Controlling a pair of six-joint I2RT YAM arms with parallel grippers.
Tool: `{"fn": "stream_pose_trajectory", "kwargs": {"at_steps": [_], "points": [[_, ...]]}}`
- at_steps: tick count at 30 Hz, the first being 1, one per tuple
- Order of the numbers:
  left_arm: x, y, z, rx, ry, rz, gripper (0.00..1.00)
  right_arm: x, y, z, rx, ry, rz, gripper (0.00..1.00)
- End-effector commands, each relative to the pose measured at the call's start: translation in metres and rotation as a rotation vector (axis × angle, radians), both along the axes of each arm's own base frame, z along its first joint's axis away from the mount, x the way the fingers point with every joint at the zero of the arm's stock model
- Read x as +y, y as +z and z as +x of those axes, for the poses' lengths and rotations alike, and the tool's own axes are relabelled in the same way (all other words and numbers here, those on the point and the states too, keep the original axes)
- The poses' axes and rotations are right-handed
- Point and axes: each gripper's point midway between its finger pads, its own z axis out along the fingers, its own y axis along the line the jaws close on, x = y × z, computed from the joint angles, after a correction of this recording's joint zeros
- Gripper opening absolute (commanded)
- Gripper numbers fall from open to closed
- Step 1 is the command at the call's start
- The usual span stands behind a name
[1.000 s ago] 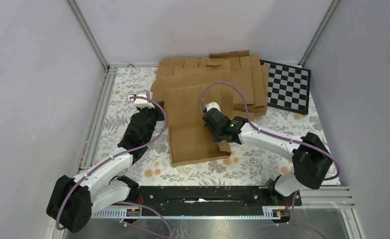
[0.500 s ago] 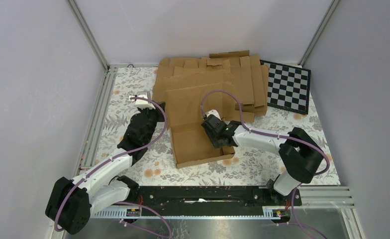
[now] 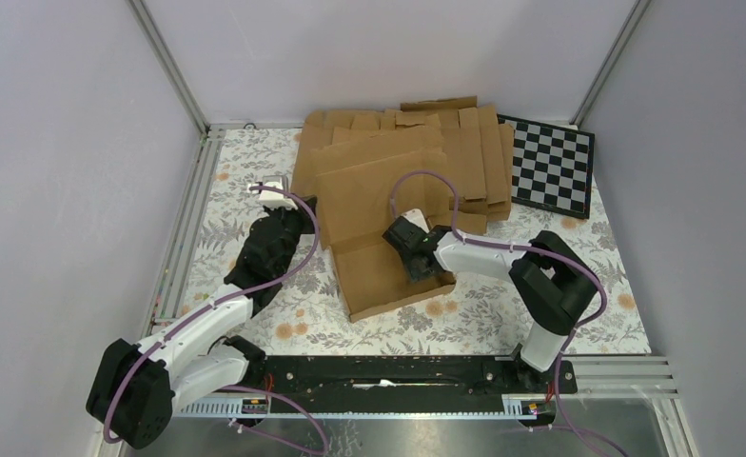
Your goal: Fold the paper box
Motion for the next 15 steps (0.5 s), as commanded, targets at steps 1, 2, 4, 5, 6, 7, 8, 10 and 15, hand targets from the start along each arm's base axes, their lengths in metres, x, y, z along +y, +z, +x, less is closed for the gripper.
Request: {"fn": "stream_pose_trajectory", "kwargs": {"at_steps": [1,2,4,5,6,7,8,10,15], "points": [[0.001,0.025,0.000,-0.078,0.004,-0.043,0.00,-0.032,-0.001,0.004,-0.036,-0.110,-0.125,0.52],[0.001,0.025,0.001,-0.077,0.005,-0.043,0.00,-0.030,0.001,0.005,-0.039,-0.110,-0.114,0.47],[0.000,0.024,0.001,-0.074,0.004,-0.041,0.00,-0.026,0.005,0.007,-0.048,-0.106,-0.089,0.33],[0.000,0.024,0.001,-0.074,0.003,-0.039,0.00,-0.026,0.007,0.007,-0.055,-0.108,-0.079,0.25],[0.000,0.024,0.002,-0.073,0.003,-0.039,0.00,-0.025,0.009,0.008,-0.064,-0.111,-0.074,0.14],[0.000,0.024,0.002,-0.073,0.002,-0.037,0.00,-0.026,0.012,0.010,-0.076,-0.116,-0.073,0.03],[0.000,0.023,0.002,-0.073,0.002,-0.037,0.00,-0.026,0.015,0.011,-0.087,-0.118,-0.072,0.00],[0.000,0.024,0.002,-0.073,0.002,-0.037,0.00,-0.030,0.019,0.013,-0.108,-0.123,-0.082,0.00],[-0.001,0.023,0.002,-0.071,-0.001,-0.034,0.00,-0.038,0.024,0.019,-0.133,-0.124,-0.117,0.08]]}}
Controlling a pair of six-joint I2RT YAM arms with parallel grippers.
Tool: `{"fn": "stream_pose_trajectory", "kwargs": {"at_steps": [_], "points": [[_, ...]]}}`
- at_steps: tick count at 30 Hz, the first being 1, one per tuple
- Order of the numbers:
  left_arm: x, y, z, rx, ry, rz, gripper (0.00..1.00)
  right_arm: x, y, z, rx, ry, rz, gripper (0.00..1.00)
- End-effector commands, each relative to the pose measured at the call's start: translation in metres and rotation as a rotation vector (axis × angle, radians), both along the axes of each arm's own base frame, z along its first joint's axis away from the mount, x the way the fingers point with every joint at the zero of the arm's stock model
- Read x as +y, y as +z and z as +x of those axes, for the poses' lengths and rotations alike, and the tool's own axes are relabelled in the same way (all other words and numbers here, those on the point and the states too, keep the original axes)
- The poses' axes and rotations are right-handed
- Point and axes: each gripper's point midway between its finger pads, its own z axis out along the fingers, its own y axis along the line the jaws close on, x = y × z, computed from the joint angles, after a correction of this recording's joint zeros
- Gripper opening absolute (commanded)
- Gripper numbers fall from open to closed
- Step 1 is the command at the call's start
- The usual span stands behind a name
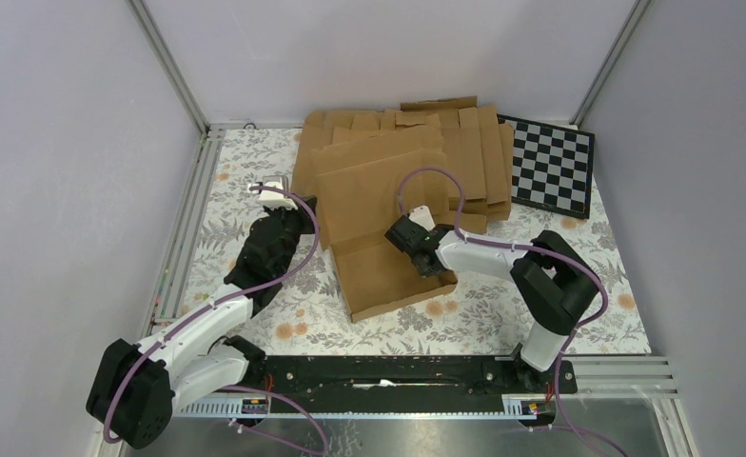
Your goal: Fold the paper box
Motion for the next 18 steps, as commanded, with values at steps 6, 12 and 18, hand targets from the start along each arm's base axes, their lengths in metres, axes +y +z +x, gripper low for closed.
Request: {"fn": "stream_pose_trajectory", "kwargs": {"at_steps": [6,12,18], "points": [[-0.002,0.026,0.002,-0.078,-0.004,-0.038,0.00,-0.011,0.019,0.011,0.018,-0.012,0.059,0.22],[-0.003,0.025,0.003,-0.074,-0.009,-0.034,0.00,0.005,0.045,0.013,-0.004,0.065,0.162,0.26],[-0.004,0.023,0.004,-0.067,-0.013,-0.032,0.00,0.023,0.077,0.008,-0.040,0.166,0.301,0.38]]}}
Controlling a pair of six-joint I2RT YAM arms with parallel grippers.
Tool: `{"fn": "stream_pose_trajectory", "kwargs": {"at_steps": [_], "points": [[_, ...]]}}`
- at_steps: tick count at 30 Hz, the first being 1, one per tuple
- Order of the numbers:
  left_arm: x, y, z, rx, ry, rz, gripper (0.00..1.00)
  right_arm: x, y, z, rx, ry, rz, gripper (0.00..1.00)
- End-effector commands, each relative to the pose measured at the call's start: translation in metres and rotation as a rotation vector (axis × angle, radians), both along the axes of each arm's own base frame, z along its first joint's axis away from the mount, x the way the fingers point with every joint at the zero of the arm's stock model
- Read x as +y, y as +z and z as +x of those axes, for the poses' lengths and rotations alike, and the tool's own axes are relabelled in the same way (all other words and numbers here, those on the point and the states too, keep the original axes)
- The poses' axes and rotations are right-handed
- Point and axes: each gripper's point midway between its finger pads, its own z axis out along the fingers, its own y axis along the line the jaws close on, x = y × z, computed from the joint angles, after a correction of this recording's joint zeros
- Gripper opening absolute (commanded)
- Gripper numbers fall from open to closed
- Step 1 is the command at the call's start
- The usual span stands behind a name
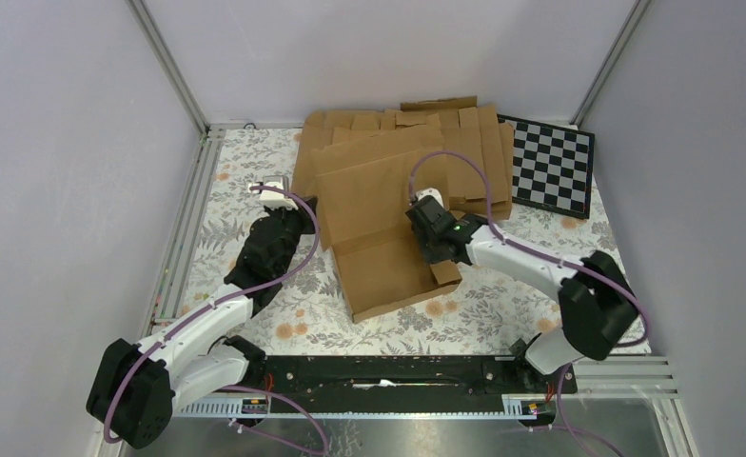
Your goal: Fold the paper box
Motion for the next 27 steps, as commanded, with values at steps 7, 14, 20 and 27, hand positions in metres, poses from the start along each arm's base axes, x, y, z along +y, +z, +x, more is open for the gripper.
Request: {"fn": "stream_pose_trajectory", "kwargs": {"at_steps": [7,14,20,27], "points": [[-0.003,0.024,0.004,-0.069,-0.008,-0.033,0.00,-0.022,0.035,0.012,-0.120,-0.012,-0.038,0.56],[-0.003,0.025,0.003,-0.068,-0.008,-0.035,0.00,-0.002,0.018,0.004,-0.018,0.027,0.090,0.30],[-0.004,0.024,0.003,-0.067,-0.010,-0.034,0.00,0.000,-0.003,-0.002,0.064,0.024,0.119,0.26],[-0.004,0.023,0.004,-0.064,-0.011,-0.032,0.00,-0.014,-0.033,0.001,0.112,-0.028,0.026,0.25]]}}
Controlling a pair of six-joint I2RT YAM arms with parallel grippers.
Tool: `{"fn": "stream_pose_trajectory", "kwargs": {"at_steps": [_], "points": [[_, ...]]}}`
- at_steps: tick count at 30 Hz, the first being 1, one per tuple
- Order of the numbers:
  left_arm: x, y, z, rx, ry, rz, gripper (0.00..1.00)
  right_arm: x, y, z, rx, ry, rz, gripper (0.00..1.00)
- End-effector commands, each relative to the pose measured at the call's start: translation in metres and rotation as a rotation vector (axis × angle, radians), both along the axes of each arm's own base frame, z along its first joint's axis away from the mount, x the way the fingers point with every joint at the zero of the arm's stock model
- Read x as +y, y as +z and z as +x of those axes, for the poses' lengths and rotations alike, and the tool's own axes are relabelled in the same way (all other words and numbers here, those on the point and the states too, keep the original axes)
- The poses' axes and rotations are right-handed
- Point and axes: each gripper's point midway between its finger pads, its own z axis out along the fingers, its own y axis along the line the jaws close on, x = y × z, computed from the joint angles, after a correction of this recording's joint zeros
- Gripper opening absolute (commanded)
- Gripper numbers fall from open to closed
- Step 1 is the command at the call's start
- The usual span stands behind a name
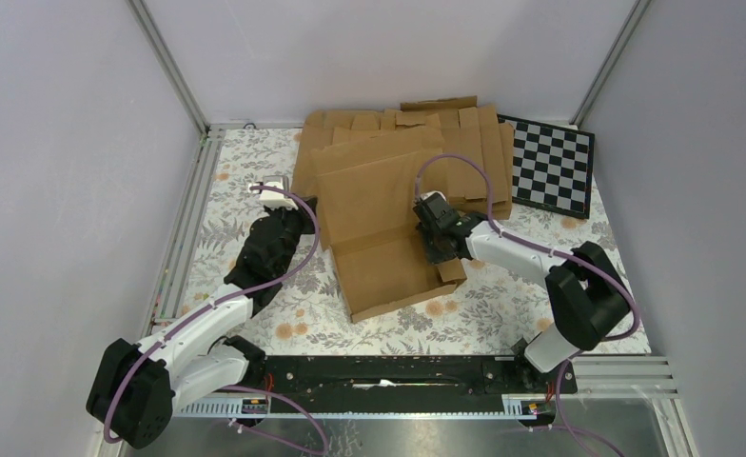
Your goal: Fold the paper box
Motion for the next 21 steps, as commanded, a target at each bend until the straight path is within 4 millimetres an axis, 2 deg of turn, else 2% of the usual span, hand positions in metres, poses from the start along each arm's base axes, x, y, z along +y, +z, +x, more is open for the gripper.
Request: {"fn": "stream_pose_trajectory", "kwargs": {"at_steps": [1,9,13,15,21], "points": [[-0.005,0.023,0.004,-0.065,-0.012,-0.033,0.00,-0.010,-0.024,-0.003,0.055,-0.034,-0.059,0.25],[-0.005,0.022,0.004,-0.062,-0.012,-0.030,0.00,-0.015,-0.037,0.000,0.072,-0.050,-0.108,0.25],[-0.005,0.022,0.004,-0.062,-0.014,-0.030,0.00,-0.004,-0.039,-0.007,0.114,-0.014,-0.058,0.25],[-0.005,0.021,0.004,-0.061,-0.014,-0.029,0.00,0.002,-0.032,-0.009,0.115,-0.001,-0.021,0.28],[-0.006,0.021,0.005,-0.061,-0.016,-0.029,0.00,0.006,0.013,-0.002,0.015,0.025,0.044,0.31]]}}
